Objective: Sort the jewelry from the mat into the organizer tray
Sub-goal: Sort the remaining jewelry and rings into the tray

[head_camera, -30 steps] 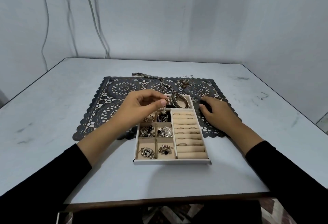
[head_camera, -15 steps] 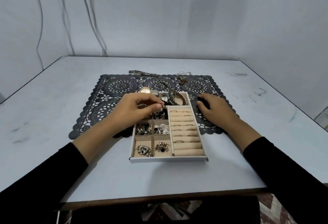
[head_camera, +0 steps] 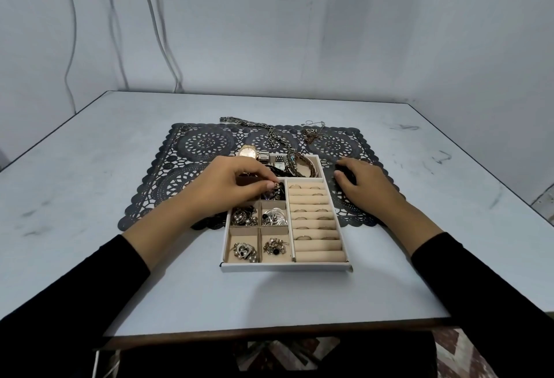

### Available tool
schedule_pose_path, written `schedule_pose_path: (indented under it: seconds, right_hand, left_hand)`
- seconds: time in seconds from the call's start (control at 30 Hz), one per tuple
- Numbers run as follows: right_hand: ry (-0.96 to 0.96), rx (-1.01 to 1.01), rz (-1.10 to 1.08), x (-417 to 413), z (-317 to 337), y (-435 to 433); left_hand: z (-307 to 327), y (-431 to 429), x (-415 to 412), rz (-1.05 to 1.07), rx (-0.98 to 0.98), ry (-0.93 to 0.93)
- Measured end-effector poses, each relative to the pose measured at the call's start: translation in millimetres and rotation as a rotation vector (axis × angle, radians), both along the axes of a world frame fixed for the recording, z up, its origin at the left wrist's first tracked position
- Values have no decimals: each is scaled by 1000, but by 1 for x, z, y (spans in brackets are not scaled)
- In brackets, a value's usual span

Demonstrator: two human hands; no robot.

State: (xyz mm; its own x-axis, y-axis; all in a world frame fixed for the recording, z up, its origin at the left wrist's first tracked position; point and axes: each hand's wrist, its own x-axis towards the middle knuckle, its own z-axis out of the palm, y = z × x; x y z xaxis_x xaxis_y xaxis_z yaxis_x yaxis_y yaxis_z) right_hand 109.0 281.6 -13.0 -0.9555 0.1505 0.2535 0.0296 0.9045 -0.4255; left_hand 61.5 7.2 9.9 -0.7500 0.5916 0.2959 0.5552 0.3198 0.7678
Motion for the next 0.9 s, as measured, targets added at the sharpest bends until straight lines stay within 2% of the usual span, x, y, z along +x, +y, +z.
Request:
schedule_pose_path:
  seconds: [0.23,0.4,0.63,0.8,0.9]
  right_hand:
    - [0,5,-3,-2,-2,2]
    - [7,10,-3,-2,-2,2]
    - [6,-15,-12,-3,-2,3]
    - [34,-61,-30,-5,-3,8]
    - [48,-74,-41,-7,-1,11]
  left_hand:
    - [-2,-2,-5,-28,-145,167]
    - [-3,-3,-6,-21,-156,177]
    - [2,-3,-2,42,-3,82]
    - [2,-12,-20,207,105,130]
    - [-6,-22,-44,277,43,175]
